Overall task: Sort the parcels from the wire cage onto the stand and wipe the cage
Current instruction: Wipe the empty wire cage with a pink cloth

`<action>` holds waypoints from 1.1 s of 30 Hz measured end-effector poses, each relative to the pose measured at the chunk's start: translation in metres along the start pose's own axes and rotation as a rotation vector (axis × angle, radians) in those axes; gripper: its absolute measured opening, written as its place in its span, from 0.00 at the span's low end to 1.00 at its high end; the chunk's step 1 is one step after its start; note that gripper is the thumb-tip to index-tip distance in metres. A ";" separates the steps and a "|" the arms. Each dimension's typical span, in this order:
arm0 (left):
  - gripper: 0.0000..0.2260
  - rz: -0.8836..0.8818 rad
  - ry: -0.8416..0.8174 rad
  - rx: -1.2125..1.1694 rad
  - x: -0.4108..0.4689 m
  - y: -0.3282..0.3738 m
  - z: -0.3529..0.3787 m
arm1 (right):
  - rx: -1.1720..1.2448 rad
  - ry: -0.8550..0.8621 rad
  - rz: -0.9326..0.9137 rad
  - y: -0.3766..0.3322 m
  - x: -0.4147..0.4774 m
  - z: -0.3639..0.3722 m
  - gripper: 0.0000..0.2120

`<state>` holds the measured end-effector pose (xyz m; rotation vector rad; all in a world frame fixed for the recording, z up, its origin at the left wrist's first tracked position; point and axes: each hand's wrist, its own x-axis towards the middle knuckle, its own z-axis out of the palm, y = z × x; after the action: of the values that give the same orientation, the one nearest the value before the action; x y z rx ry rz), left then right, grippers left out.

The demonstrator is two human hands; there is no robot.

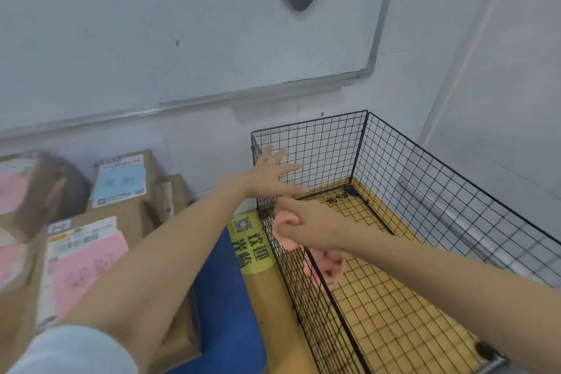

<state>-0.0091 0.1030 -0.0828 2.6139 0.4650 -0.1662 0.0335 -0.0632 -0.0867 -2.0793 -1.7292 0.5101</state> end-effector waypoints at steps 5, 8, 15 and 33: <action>0.35 -0.026 0.084 -0.026 -0.017 0.010 0.019 | 0.045 -0.040 -0.037 -0.006 -0.032 0.001 0.09; 0.35 -0.049 0.115 -0.026 -0.021 0.014 0.020 | 0.116 -0.113 -0.062 -0.011 -0.079 0.004 0.17; 0.37 -0.247 0.181 -0.092 -0.035 0.051 0.034 | 0.069 -0.091 -0.133 -0.009 -0.109 0.014 0.13; 0.35 -0.458 0.160 -0.244 -0.078 0.105 0.067 | 0.004 -0.344 -0.325 -0.020 -0.196 0.000 0.13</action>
<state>-0.0472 -0.0395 -0.0809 2.2549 1.0667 -0.0439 -0.0176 -0.2532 -0.0699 -1.7296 -2.2029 0.8003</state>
